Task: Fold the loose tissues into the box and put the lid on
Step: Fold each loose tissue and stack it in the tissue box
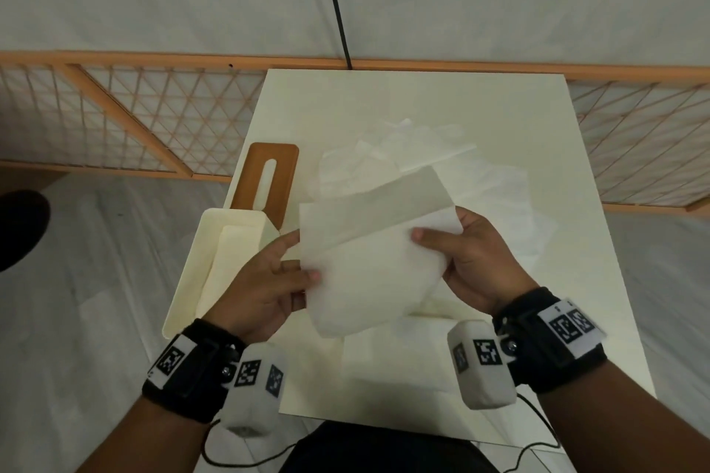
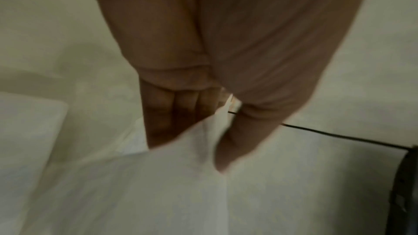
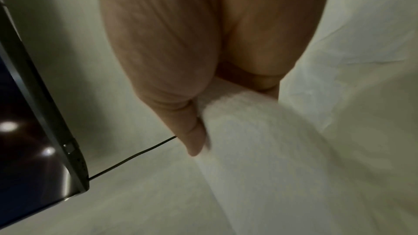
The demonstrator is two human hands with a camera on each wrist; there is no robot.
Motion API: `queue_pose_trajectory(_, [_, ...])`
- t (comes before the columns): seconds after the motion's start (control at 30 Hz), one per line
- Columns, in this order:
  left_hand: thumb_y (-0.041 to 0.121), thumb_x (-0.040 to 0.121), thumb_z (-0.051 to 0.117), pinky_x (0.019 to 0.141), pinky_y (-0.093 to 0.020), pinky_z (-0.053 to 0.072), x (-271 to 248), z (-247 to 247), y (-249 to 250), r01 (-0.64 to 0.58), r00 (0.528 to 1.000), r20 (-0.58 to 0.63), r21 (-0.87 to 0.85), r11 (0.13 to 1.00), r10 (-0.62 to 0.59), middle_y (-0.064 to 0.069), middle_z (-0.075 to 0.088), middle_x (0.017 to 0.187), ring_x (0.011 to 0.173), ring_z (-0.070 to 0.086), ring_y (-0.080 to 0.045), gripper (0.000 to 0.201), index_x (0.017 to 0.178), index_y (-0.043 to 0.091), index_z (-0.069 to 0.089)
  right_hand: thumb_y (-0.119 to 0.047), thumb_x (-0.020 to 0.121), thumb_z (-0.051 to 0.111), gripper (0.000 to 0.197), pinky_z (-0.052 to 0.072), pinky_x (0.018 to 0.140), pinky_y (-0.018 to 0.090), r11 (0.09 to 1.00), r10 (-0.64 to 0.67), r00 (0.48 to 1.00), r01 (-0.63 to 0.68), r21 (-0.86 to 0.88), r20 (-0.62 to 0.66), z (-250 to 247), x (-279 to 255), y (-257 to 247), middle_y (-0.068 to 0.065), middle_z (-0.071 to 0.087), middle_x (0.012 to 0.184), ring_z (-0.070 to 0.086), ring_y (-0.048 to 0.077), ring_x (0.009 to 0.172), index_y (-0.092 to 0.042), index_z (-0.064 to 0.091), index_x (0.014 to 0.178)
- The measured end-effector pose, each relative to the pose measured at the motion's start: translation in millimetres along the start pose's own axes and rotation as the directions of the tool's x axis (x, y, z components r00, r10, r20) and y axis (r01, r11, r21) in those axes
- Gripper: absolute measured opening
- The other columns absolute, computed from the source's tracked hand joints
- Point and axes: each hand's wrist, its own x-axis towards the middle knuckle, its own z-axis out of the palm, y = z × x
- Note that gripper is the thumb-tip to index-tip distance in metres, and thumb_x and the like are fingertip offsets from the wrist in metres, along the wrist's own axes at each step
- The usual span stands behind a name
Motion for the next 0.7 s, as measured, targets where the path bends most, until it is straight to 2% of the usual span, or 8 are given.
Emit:
queue_pose_trajectory(0.1, [-0.008,0.089,0.058,0.077,-0.037,0.06,0,6,-1,-0.051,0.992,-0.107,0.117,0.992,0.064,-0.019,0.072,0.114,0.107,0.069,-0.029,0.078,0.151,0.03,0.029,0.008,0.078,0.069,0.045,0.058,0.083,0.041,1.0,-0.012,1.0,0.011,-0.022,-0.029,-8,-3,-3,0.021,0.072,0.109,0.071,0.033,0.099,0.005,0.058,0.122])
queue_pose_trajectory(0.17, [-0.011,0.092,0.052,0.08,-0.038,0.058,2,6,2,-0.091,0.99,-0.093,0.162,0.983,0.107,-0.019,0.071,0.114,0.11,0.068,-0.029,0.084,0.15,0.043,0.024,0.009,0.078,0.07,0.062,0.056,0.078,0.041,0.998,-0.019,0.996,0.014,-0.067,-0.082,-13,-3,-7,0.019,0.074,0.1,0.072,0.032,0.092,-0.007,0.048,0.134])
queue_pose_trajectory(0.27, [-0.012,0.093,0.05,0.087,-0.037,0.056,2,9,7,-0.149,0.983,-0.065,0.257,0.955,0.171,-0.011,0.074,0.111,0.11,0.068,-0.024,0.069,0.143,0.035,0.042,0.011,0.082,0.069,0.091,0.059,0.082,0.042,0.945,-0.064,0.998,0.058,-0.322,-0.008,-17,-5,-15,0.016,0.075,0.102,0.073,0.032,0.095,-0.04,0.033,0.147])
queue_pose_trajectory(0.3, [-0.012,0.093,0.052,0.088,-0.035,0.056,3,10,8,-0.165,0.979,-0.068,0.308,0.937,0.194,-0.007,0.075,0.109,0.11,0.067,-0.024,0.059,0.136,0.029,0.054,0.012,0.082,0.07,0.092,0.06,0.081,0.04,0.921,-0.068,0.997,0.074,-0.384,0.029,-16,-7,-18,0.014,0.076,0.102,0.073,0.029,0.094,-0.042,0.034,0.146])
queue_pose_trajectory(0.4, [0.002,0.09,0.066,0.093,-0.042,0.057,7,10,4,-0.203,0.955,-0.101,0.467,0.861,0.279,-0.001,0.075,0.105,0.105,0.068,-0.028,0.034,0.112,0.028,0.071,0.011,0.079,0.074,0.064,0.06,0.08,0.037,0.855,-0.09,0.995,0.099,-0.509,0.043,-15,-11,-22,0.004,0.076,0.098,0.073,0.024,0.089,-0.027,0.061,0.129])
queue_pose_trajectory(0.5, [0.036,0.08,0.078,0.084,-0.057,0.057,12,9,-2,-0.259,0.923,-0.083,0.592,0.763,0.377,-0.027,0.068,0.093,0.085,0.062,-0.05,0.022,0.102,0.036,0.074,-0.001,0.082,0.078,0.033,0.059,0.081,0.041,0.841,-0.151,0.988,0.111,-0.53,-0.033,-18,-12,-17,0.007,0.076,0.095,0.071,0.033,0.086,-0.019,0.073,0.109])
queue_pose_trajectory(0.6, [0.027,0.085,0.077,0.068,-0.041,0.054,15,10,-7,-0.31,0.878,-0.077,0.66,0.685,0.472,-0.027,0.062,0.072,0.068,0.057,-0.043,0.016,0.094,0.04,0.075,-0.011,0.085,0.079,0.016,0.051,0.062,0.035,0.78,-0.23,0.969,0.129,-0.613,-0.089,-27,-11,-12,0.022,0.064,0.072,0.053,0.034,0.06,-0.024,0.078,0.094])
queue_pose_trajectory(0.7, [0.024,0.086,0.075,0.072,-0.03,0.055,16,14,-12,-0.323,0.857,-0.077,0.691,0.647,0.509,-0.003,0.072,0.083,0.08,0.066,-0.019,0.015,0.086,0.038,0.075,-0.016,0.086,0.077,0.01,0.043,0.058,0.02,0.703,-0.281,0.954,0.13,-0.699,-0.106,-36,-13,-7,0.006,0.065,0.07,0.051,0.015,0.059,-0.025,0.079,0.088])
